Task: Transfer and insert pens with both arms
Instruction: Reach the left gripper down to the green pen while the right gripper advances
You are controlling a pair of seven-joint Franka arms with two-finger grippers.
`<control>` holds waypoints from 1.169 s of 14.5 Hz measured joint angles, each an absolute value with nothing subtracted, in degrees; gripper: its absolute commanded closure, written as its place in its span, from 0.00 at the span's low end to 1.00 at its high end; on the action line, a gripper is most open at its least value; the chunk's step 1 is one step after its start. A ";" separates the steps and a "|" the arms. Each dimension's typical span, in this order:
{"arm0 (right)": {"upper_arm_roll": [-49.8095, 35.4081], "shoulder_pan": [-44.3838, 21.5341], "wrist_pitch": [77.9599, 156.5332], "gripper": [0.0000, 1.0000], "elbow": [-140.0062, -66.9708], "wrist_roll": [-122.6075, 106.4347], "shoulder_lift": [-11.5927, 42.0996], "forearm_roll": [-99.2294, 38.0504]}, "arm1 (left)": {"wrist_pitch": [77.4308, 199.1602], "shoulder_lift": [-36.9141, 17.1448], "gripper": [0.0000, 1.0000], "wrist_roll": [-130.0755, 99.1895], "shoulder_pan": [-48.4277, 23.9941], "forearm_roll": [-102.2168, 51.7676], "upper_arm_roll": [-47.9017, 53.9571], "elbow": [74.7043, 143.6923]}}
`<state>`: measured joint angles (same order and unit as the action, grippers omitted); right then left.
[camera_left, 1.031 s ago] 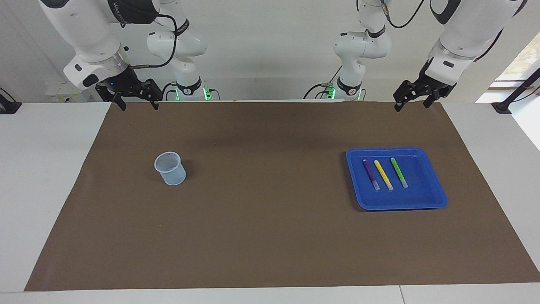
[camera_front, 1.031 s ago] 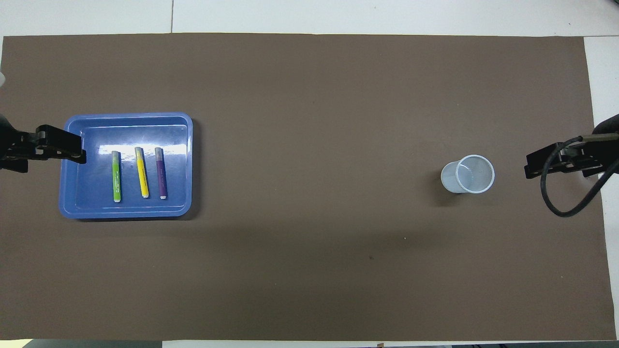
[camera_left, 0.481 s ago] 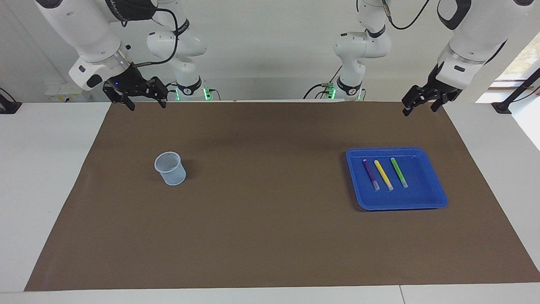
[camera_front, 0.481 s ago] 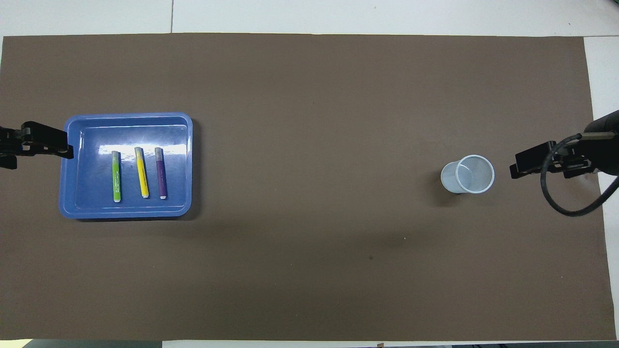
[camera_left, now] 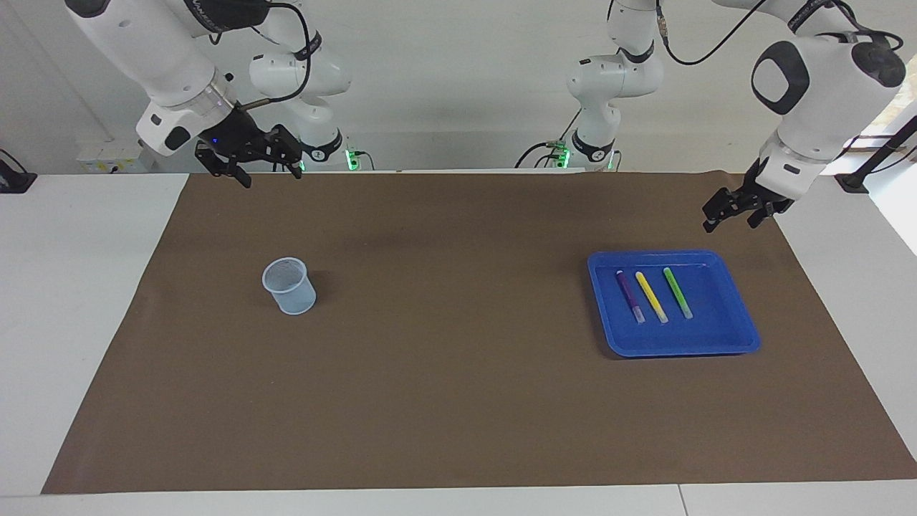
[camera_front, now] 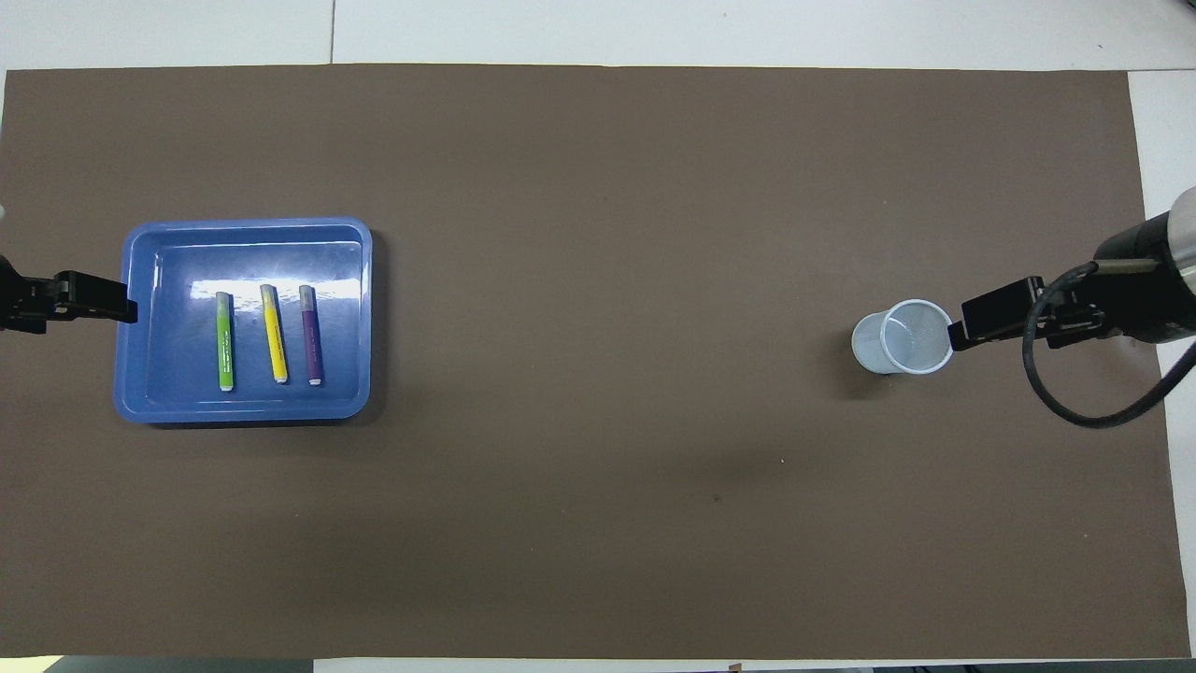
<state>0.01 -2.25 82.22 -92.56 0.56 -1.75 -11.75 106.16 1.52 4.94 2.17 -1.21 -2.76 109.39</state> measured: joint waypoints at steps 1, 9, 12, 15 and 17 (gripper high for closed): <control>-0.09 -2.93 83.50 0.00 -93.50 0.53 -1.94 -12.10 | 108.46 0.29 0.07 6.50 2.68 -1.21 -2.76 111.10; -0.40 -8.79 105.11 0.00 -118.19 2.85 -10.57 -25.37 | 120.95 -10.23 0.12 12.10 2.94 -1.21 -2.47 115.62; -0.41 -9.87 110.94 0.00 -122.59 3.35 -10.74 -33.77 | 122.37 -11.30 0.19 12.27 2.95 -1.71 -2.47 116.74; -0.40 -11.68 112.99 0.00 -125.29 3.53 -10.48 -36.47 | 123.49 -12.75 0.23 12.28 2.88 -3.80 -2.43 116.89; -0.40 -12.15 113.16 0.00 -126.61 3.56 -10.19 -37.41 | 124.50 -13.73 0.27 12.28 2.87 -4.23 -2.43 116.93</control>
<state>-0.40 -12.15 113.16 -126.61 3.56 -10.19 -37.41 124.50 -13.73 12.28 2.87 -4.23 -2.43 116.93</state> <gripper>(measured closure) 0.000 0.225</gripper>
